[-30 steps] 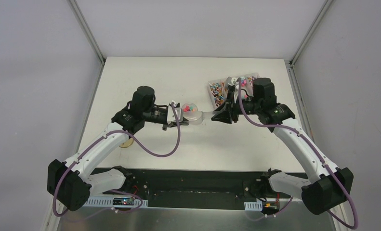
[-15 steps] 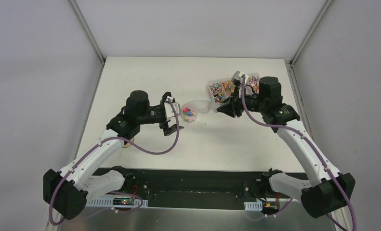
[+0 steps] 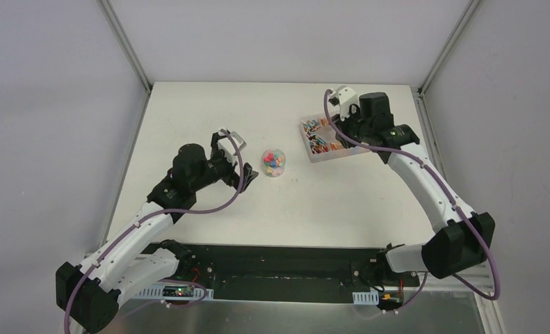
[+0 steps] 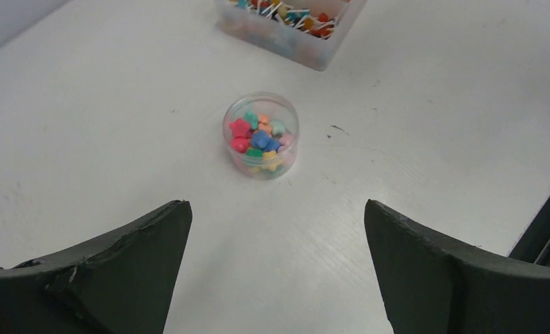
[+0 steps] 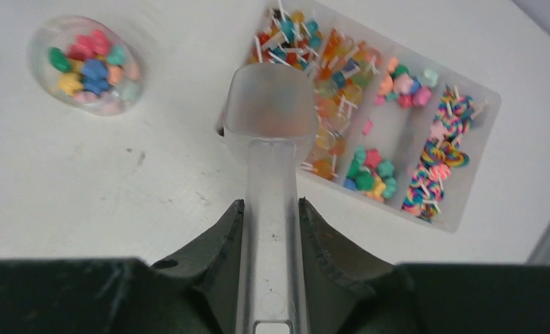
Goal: Pack the candies
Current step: Scoop the fake candies from the storage box.
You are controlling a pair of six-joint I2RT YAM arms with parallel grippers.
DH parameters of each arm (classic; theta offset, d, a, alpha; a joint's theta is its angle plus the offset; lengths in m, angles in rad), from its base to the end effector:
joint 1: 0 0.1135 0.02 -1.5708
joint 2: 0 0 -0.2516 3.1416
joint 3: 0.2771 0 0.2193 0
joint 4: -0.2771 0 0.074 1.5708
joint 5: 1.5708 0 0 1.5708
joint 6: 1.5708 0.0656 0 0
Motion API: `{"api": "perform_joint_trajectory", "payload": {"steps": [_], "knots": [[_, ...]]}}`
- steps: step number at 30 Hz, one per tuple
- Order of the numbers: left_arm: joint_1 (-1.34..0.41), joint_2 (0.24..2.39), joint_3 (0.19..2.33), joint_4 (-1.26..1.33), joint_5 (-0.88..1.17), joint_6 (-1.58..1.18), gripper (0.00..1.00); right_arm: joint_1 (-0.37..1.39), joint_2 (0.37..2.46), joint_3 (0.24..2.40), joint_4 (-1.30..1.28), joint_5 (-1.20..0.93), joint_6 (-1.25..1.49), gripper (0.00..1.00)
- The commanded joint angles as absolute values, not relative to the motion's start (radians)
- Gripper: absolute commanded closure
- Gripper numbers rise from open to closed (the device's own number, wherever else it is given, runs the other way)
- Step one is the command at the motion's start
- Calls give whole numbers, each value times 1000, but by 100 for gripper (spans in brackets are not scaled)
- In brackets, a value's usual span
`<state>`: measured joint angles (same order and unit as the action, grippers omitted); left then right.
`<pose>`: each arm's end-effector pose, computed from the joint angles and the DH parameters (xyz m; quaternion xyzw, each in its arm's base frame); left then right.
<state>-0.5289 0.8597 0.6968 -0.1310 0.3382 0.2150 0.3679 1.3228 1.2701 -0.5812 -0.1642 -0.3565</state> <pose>0.1649 -0.1216 0.2897 0.3811 0.7010 -0.2253 0.5591 0.2610 0.1121 0.3240 -0.3497 0.8185 0.0757 0.4496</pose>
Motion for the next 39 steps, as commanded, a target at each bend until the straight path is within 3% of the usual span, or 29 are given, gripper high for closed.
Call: {"api": "perform_joint_trajectory", "payload": {"steps": [1,11,39], "knots": [[-526,896,729,-158,98,-40,1,361,1399,1366,-696,91,-410,100],[-525,924,759,-237,5,25,1,361,1522,1498,-859,213,-419,100],[-525,867,727,-242,-65,38,1,365,1626,1597,-949,148,-417,100]]}}
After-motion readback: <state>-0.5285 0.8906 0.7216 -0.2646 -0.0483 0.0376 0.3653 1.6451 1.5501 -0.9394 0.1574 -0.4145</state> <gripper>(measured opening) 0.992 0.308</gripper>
